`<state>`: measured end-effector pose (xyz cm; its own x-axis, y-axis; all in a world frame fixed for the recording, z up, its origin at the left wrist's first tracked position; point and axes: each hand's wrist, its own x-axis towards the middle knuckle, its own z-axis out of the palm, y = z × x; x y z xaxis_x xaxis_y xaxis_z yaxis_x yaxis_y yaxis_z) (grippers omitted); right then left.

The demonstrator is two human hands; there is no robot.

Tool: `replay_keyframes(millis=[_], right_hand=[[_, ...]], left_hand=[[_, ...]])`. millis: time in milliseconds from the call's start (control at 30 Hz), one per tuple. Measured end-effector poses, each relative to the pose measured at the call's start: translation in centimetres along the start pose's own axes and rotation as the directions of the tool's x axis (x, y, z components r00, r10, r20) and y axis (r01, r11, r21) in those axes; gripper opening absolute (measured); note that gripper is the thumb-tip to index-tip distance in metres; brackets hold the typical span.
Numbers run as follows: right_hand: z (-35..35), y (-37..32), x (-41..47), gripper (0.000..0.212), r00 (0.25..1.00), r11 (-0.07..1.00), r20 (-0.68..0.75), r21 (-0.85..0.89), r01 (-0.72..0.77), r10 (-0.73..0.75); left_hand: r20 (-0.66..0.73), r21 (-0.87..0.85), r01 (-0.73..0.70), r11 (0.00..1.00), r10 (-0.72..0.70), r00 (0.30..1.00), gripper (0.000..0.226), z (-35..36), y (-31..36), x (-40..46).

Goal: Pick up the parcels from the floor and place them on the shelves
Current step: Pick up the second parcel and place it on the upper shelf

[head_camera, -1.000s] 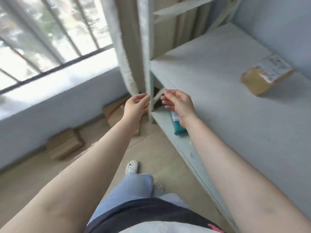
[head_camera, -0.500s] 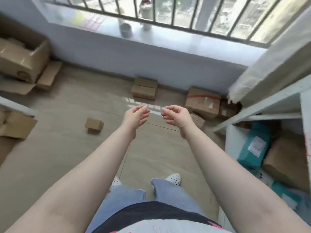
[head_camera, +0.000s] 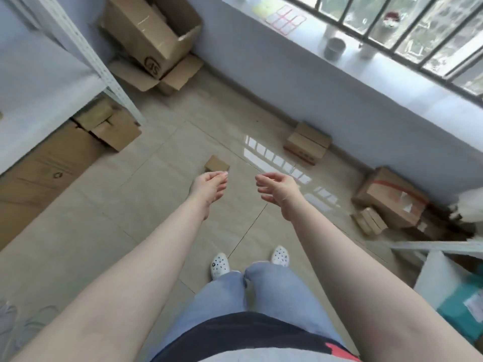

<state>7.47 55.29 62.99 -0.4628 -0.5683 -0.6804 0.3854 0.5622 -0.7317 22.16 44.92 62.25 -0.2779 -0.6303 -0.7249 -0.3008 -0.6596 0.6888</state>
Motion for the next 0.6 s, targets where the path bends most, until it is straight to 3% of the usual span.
replay_keyframes(millis=[300,600], right_hand=[[7.7,-4.9,6.9,0.017,0.995,0.987,0.091,-0.160,-0.031,0.046],[11.8,-14.2,18.7,0.010,0.991,0.980,0.113,-0.193,-0.051,0.074]], left_hand=[[-0.076,-0.121,0.052,0.991,-0.062,0.995,0.010,-6.5,4.3,6.6],[-0.109,-0.065,0.019,0.998,-0.026,0.994,0.008,-7.6,14.6,16.8]])
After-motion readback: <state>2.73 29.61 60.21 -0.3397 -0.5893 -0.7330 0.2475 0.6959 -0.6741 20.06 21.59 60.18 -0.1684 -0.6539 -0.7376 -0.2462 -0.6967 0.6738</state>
